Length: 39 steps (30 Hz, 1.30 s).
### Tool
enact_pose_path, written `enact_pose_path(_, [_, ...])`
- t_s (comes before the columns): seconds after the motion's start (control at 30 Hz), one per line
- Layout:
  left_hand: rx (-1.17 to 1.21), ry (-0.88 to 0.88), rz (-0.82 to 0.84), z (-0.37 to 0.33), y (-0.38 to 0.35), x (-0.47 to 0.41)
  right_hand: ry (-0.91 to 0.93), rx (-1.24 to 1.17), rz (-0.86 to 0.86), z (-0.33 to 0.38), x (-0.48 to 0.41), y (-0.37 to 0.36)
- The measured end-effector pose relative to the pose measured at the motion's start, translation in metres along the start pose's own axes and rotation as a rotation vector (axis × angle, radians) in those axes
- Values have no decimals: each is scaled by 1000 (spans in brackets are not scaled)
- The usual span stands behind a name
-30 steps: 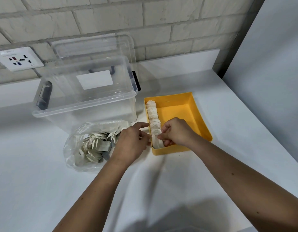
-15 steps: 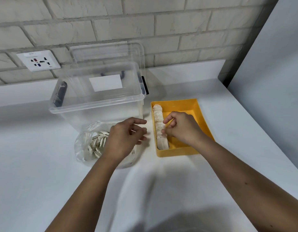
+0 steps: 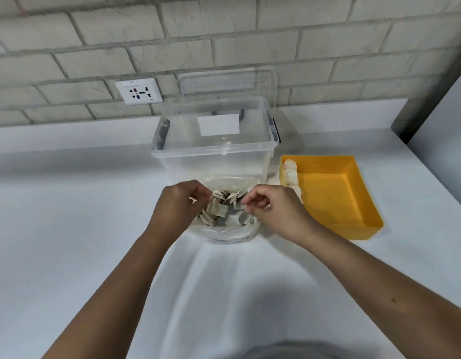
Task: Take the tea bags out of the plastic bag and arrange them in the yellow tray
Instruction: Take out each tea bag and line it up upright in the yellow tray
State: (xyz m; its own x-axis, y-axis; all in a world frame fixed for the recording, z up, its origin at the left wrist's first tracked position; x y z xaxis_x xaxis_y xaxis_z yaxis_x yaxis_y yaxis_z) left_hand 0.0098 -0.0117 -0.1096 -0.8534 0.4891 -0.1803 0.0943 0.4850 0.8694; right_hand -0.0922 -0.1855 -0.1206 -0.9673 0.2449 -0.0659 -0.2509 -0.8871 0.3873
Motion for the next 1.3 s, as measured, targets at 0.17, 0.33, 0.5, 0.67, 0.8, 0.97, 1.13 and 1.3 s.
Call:
enact_pose_path(0.17, [-440,-346,9,-26,-44,-3,31,103,97,-10,-3,-29])
enact_pose_path(0.33, [-730,-233,176,-10,-75,-17,10,112,71,-22,-8,-27])
enact_pose_path(0.5, [-780,-175,169,-6,-84,-25,-17,95,58,-29,-10,-23])
enact_pose_path(0.67, [-724,-224,87,-8,-85,-22,-38,83,60,-30,-11,-22])
enact_pose_path(0.8, [-637,-226,-7,-3,-81,-16,-77,42,53,-32,-11,-21])
enact_pose_path(0.97, [22,-25,-161,-7,-33,0,-183,-246,-4,-36,-9,-13])
enact_pose_path(1.13, [950,458,-5,-7,-47,21,-387,-700,91,-25,-2,-29])
enact_pose_path(1.3, [1150,466,135,-16,-69,27,-435,-797,84,-16,-2,-32])
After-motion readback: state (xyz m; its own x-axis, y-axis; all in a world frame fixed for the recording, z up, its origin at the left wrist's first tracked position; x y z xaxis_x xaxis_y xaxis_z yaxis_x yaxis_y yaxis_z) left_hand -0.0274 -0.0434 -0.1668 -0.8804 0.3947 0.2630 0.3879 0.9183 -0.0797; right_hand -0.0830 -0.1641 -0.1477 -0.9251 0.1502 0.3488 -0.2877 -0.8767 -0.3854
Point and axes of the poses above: each hand's wrist, its own x-axis away from the middle knuckle, its own y-axis out of the back of the hand, z = x × y, the point moved 9 cm from there along -x, towards the middle knuckle, and after that the axes turned 13 degrees about -x, right-handed, at the moved point
